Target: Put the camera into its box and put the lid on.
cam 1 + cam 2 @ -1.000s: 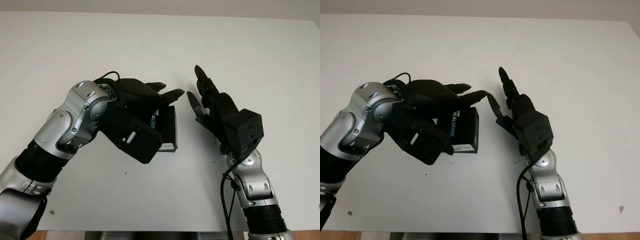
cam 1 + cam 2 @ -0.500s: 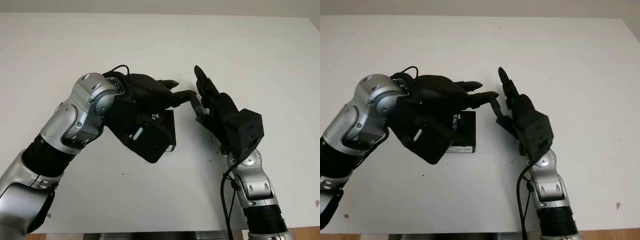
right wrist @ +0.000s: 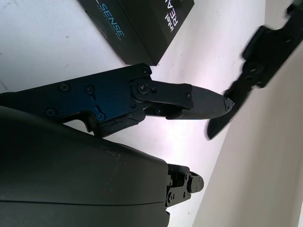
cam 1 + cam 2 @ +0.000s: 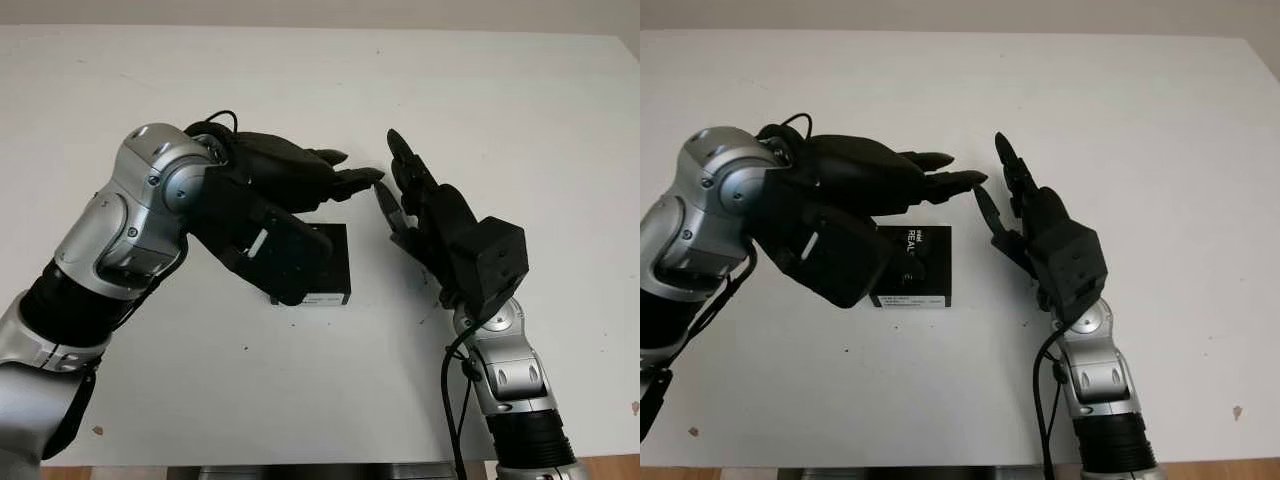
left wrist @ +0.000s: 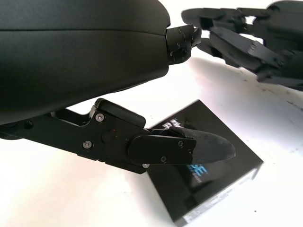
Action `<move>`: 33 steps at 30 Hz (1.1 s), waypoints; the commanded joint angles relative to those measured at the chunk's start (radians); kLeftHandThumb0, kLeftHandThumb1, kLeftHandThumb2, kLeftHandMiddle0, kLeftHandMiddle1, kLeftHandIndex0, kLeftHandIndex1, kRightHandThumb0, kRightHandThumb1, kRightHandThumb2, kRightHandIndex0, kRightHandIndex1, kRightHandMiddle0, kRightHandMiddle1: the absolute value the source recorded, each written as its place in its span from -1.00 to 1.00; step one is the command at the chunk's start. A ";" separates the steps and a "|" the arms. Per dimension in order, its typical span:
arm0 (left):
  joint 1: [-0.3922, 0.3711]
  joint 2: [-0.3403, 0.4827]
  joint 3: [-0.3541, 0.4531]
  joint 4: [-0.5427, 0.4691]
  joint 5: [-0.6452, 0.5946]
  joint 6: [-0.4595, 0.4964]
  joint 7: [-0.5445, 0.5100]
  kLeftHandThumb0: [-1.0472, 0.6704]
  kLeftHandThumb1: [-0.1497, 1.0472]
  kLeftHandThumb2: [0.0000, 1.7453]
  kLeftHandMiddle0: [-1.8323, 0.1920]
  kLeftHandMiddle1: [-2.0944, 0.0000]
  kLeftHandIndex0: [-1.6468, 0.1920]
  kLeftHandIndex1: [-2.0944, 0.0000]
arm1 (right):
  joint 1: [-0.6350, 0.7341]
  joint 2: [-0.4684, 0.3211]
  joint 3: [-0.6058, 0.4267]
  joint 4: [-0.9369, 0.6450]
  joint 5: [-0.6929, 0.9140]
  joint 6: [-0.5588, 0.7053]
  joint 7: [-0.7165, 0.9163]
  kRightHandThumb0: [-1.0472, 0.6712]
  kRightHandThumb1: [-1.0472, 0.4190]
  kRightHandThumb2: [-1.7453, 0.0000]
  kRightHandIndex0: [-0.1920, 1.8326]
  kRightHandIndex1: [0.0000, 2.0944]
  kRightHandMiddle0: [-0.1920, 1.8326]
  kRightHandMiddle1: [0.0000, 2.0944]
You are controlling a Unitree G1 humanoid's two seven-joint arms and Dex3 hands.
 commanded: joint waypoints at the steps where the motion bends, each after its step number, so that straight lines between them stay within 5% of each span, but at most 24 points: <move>1: -0.039 0.027 0.034 -0.024 -0.009 0.032 -0.013 -0.62 1.00 -0.56 1.00 1.00 1.00 1.00 | 0.007 -0.003 -0.007 -0.015 0.005 0.008 0.003 -0.60 -1.00 0.44 -0.82 -0.95 -0.78 -0.95; 11: 0.063 0.021 0.278 0.094 -0.166 0.155 0.293 -0.69 1.00 -0.30 1.00 1.00 1.00 1.00 | -0.029 -0.034 -0.044 -0.023 -0.004 0.022 -0.004 -0.61 -1.00 0.44 -0.82 -0.95 -0.78 -0.95; 19: 0.272 -0.215 0.443 0.070 -0.361 0.231 0.666 -0.71 1.00 -0.20 1.00 1.00 1.00 1.00 | -0.110 -0.038 -0.099 -0.018 0.076 0.032 0.023 -0.61 -1.00 0.35 -0.89 -0.98 -0.86 -0.99; 26: 0.398 -0.340 0.500 0.132 -0.499 0.124 0.858 -0.78 1.00 -0.19 1.00 1.00 1.00 1.00 | -0.144 -0.059 -0.099 -0.021 0.087 0.041 0.048 -0.71 -1.00 0.22 -1.00 -1.00 -1.00 -1.00; 33: 0.415 -0.403 0.498 0.243 -0.587 0.030 0.925 -0.78 1.00 -0.22 1.00 1.00 1.00 1.00 | -0.151 -0.043 -0.089 -0.016 0.073 0.061 0.018 -0.77 -1.00 0.20 -1.00 -1.00 -1.00 -1.00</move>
